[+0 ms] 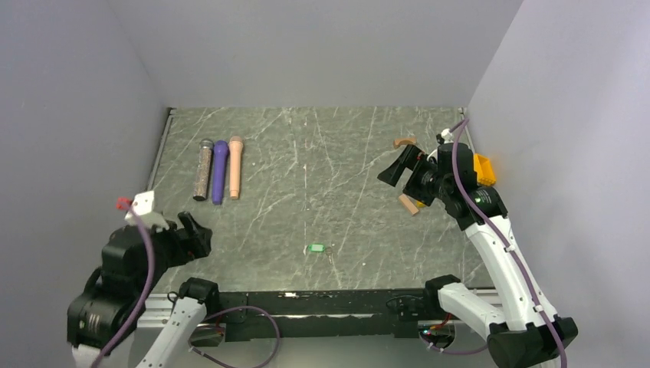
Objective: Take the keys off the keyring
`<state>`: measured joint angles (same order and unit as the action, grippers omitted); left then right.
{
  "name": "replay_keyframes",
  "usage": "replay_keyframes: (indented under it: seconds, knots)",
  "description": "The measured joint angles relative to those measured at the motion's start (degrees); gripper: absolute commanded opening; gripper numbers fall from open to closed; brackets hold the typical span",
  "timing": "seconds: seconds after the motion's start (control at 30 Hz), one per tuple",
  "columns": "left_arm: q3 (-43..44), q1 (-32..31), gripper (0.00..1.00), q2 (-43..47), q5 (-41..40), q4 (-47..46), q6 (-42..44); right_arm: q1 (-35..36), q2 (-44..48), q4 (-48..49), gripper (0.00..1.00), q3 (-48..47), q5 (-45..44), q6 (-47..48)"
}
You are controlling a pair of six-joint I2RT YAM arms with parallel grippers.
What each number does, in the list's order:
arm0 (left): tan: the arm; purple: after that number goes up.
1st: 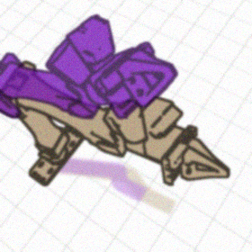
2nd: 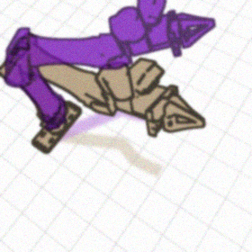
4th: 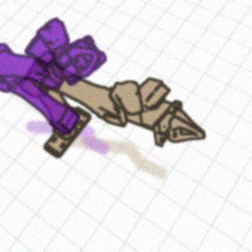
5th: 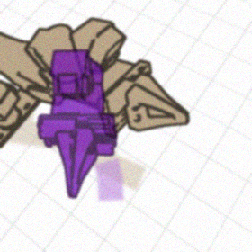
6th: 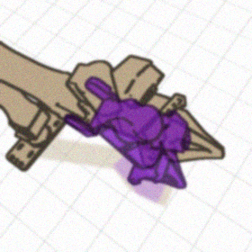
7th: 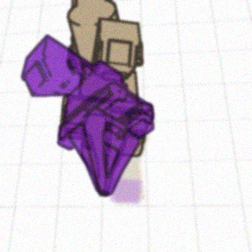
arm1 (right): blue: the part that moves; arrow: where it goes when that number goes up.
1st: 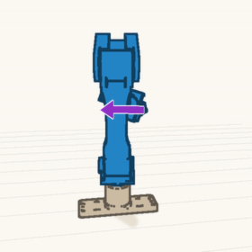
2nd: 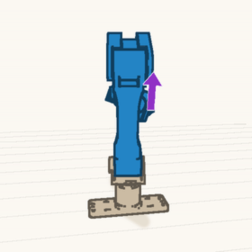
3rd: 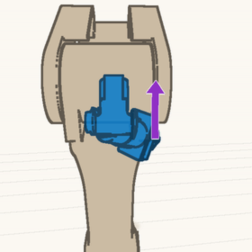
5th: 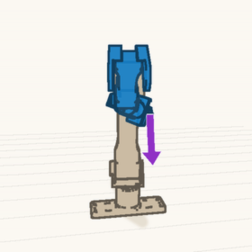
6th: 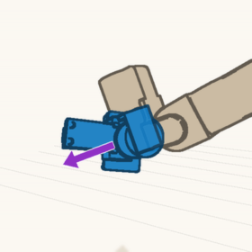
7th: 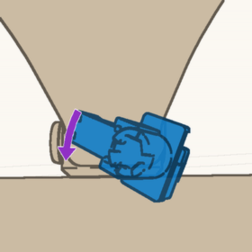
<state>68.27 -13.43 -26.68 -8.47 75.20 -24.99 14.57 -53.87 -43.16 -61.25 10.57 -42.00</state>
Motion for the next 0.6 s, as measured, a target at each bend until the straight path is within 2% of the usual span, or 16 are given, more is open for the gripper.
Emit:
replay_keyframes:
  seconds: [0.2,0.27,0.47,0.6]
  knots:
    - [-4.1,0.0,0.98,15.3,1.4,-4.6,-0.5,0.0,-1.9,0.3,1.00,-0.8,1.7,0.9]
    - [-4.4,0.0,0.98,16.9,3.5,-5.9,0.8,0.0,-2.7,0.9,1.00,-1.6,2.5,1.0]
    - [-6.7,0.0,0.99,8.6,15.8,-11.1,6.3,0.1,-5.6,2.0,1.00,-5.4,4.7,2.2]
    - [-11.1,0.0,0.93,3.1,23.5,-15.6,9.4,0.2,-6.3,2.1,1.00,-8.5,5.0,3.5]
